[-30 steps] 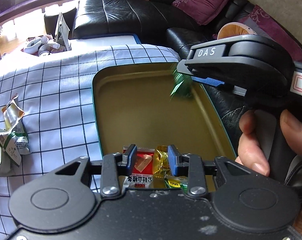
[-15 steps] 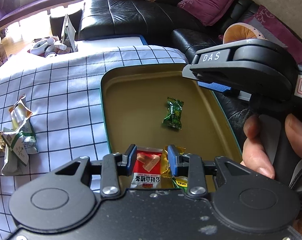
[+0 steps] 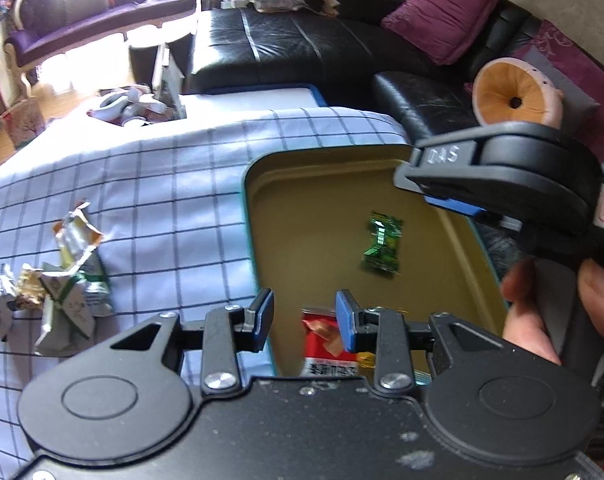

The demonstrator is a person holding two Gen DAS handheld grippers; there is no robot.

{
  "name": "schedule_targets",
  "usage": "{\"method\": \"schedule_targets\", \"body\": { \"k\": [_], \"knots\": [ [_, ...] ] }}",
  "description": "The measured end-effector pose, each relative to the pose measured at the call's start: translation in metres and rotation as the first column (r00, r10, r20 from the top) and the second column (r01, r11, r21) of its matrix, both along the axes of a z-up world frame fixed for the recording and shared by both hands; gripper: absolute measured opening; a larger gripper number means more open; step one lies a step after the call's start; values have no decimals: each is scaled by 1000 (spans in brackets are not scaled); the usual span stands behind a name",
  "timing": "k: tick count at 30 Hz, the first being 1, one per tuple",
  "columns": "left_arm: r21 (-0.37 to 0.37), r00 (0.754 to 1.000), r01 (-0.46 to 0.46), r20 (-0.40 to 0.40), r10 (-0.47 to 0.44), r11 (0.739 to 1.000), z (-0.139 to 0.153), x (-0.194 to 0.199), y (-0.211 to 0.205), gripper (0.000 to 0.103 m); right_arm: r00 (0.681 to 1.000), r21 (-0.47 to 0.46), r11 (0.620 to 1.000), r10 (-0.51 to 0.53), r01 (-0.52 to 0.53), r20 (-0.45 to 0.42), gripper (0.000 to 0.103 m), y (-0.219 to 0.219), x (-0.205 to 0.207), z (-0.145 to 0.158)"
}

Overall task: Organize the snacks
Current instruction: 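Open the right tool over the tray while the left tool releases the red packet, then move both tools back from the tray toward the snack pile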

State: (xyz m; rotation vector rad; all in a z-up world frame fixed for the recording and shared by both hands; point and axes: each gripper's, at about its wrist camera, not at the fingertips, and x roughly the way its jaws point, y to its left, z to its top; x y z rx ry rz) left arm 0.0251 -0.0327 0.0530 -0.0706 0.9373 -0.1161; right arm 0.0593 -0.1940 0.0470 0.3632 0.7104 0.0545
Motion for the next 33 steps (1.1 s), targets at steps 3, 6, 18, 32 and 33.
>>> {"method": "schedule_targets", "body": {
  "k": [3,6,18,32,33],
  "knots": [
    [25,1000,-21,5,21,999,1,1,3,33,1000,-7,1000,3,-4,-3,34,3,0,0],
    [18,1000,-30,0,30,999,2,2,9,33,1000,-16,1000,8,-9,-8,34,7,-1,0],
    [-9,996,-93,-13,93,996,5,6,37,33,999,-27,999,38,-38,-10,34,29,-1,1],
    [-38,973,-229,-26,228,973,8,13,102,33,992,-55,991,125,-126,-14,34,73,-5,1],
    [-38,970,-240,-28,239,970,8,13,107,33,991,-57,989,136,-137,-16,34,78,-5,0]
  ]
}}
